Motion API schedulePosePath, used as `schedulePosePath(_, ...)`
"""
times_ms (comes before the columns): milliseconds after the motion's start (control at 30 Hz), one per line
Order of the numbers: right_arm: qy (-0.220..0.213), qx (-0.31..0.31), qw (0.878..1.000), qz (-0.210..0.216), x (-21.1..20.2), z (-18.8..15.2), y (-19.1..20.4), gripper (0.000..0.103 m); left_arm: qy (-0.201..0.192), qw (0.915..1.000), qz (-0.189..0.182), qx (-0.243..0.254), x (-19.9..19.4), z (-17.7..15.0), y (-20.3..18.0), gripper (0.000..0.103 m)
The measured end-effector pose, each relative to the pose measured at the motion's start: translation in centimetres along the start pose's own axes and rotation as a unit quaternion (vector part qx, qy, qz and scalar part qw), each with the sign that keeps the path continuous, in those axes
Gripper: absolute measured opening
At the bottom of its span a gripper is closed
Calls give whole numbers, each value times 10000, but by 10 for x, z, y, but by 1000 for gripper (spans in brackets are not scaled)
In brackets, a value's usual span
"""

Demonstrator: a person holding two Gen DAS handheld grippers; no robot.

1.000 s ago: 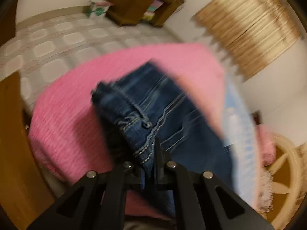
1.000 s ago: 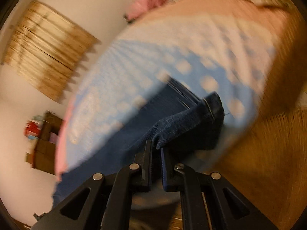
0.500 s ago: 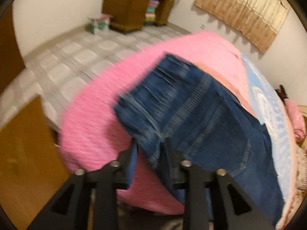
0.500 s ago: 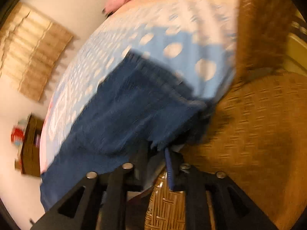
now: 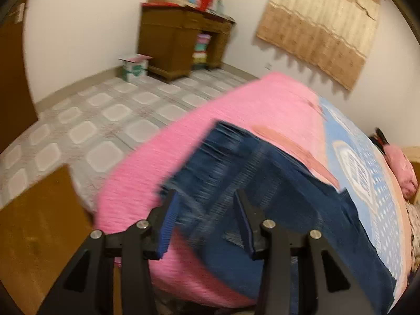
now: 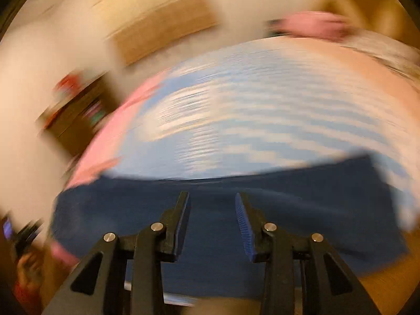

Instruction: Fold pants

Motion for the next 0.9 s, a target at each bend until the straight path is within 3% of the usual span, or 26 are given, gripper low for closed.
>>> schedulePosePath(100,619,-533,9927,893,60,-2,103,38,208,9996,-189,76,17,-8,-26,45)
schedulePosePath(200,896,-943,9828,1313,108,3,170,38,272,9992,-275,110,28,-12,-43,45)
schedulePosePath(300,1224,-843,9756,1617,151,0,209,38,277,9994,-130,154,39,-13,-47,45)
schedulePosePath(533,1783,-665,9667,1713,240,-10,248,38,271,9996,33,61,62,-15,-45,45)
schedulePosePath(700,2080,-989,9560,1817,256,-35,266,38,111,9995,135,280,65,-15,-49,52)
schedulePosePath(800,1947,-1430,9550,1721,256,-35,275,38,45,9989,203,411,67,-15,-53,59)
schedulePosePath(900,2021,-1277,9563,1684,269,-27,275,38,19,9986,241,468,68,-16,-55,62)
Point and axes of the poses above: each gripper's, at about its wrist camera, not at the fingertips, and x roughly the way its jaws point, y to its left, z to its top, the point moved 10 cm from there along x, roughly the way its jaws point, and after that the axes turned 4 degrees about x, right-handed, at the moved point
